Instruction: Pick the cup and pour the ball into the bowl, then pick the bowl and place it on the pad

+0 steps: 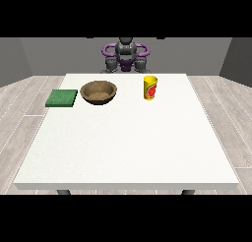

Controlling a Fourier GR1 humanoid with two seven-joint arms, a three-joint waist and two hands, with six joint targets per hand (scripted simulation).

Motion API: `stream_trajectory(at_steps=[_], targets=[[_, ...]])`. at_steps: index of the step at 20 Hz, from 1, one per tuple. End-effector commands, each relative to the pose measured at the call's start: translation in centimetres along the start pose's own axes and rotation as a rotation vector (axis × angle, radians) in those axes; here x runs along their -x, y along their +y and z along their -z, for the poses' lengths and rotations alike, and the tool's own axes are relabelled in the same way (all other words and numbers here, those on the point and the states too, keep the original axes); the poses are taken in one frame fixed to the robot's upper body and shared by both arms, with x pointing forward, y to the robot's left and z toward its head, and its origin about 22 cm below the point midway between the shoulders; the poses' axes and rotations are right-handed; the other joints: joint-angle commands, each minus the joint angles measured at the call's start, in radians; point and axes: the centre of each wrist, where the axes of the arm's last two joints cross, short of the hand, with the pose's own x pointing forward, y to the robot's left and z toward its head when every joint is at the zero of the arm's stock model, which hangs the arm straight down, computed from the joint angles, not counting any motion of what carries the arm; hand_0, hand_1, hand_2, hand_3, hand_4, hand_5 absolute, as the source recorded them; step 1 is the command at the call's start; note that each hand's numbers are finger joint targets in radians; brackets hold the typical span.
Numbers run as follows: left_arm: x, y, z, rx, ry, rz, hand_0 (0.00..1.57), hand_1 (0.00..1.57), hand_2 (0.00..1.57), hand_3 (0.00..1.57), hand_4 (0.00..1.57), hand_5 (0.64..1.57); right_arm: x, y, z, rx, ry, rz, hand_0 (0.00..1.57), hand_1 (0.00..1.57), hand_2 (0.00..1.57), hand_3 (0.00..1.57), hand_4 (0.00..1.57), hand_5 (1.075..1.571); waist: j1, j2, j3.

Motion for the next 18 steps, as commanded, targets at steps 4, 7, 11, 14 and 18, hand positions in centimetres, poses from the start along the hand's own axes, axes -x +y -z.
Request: stream_trajectory(at_steps=[4, 7, 11, 14, 18], targets=[[-5.8, -3.3, -1.0, 0.003, -0.073, -0.025, 0.00, 0.00, 0.00, 0.00, 0.58, 1.560, -4.0, -0.8, -2.2, 0.034, -0.055, 0.051, 0.00, 0.00, 0.00, 0.00, 0.79, 1.548, 0.000, 0.080, 0.0001], [-6.5, -4.2, 0.2, 0.004, -0.181, -0.030, 0.00, 0.00, 0.00, 0.00, 0.59, 1.557, -6.0, -1.2, -1.4, 0.017, -0.162, 0.050, 0.00, 0.00, 0.00, 0.00, 0.76, 1.549, -0.017, 0.197, -0.0002], [-7.0, -2.3, 2.4, 0.006, -0.329, 0.013, 0.00, 0.00, 0.00, 0.00, 0.59, 1.550, -5.5, 0.0, 0.1, 0.014, -0.275, 0.064, 0.00, 0.00, 0.00, 0.00, 0.72, 1.546, -0.021, 0.357, -0.0003], [-5.9, -3.5, 3.6, 0.003, -0.425, 0.058, 0.00, 0.00, 0.00, 0.00, 0.55, 1.526, -5.7, 1.1, 1.3, -0.022, -0.378, 0.070, 0.00, 0.00, 0.00, 0.09, 0.71, 1.545, -0.022, 0.482, -0.0003], [-5.2, -0.5, 4.7, -0.018, -0.536, 0.094, 0.00, 0.00, 0.00, 0.00, 0.55, 1.487, -6.3, -1.6, 2.6, 0.004, -0.465, 0.058, 0.00, 0.00, 0.00, 0.00, 0.69, 1.543, -0.007, 0.611, -0.0004]])
